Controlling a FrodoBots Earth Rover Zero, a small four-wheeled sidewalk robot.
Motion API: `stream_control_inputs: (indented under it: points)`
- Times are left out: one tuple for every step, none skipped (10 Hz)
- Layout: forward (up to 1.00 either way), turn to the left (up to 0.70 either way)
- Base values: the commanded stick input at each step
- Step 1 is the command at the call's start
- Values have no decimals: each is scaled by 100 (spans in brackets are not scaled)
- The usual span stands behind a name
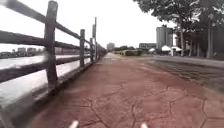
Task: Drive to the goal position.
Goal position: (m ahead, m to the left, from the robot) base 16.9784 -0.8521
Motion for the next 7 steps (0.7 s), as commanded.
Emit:
stream_control_inputs:
  points:
    - [70,0]
    - [70,0]
    - [70,0]
    - [70,0]
    - [70,0]
    - [70,0]
    - [70,0]
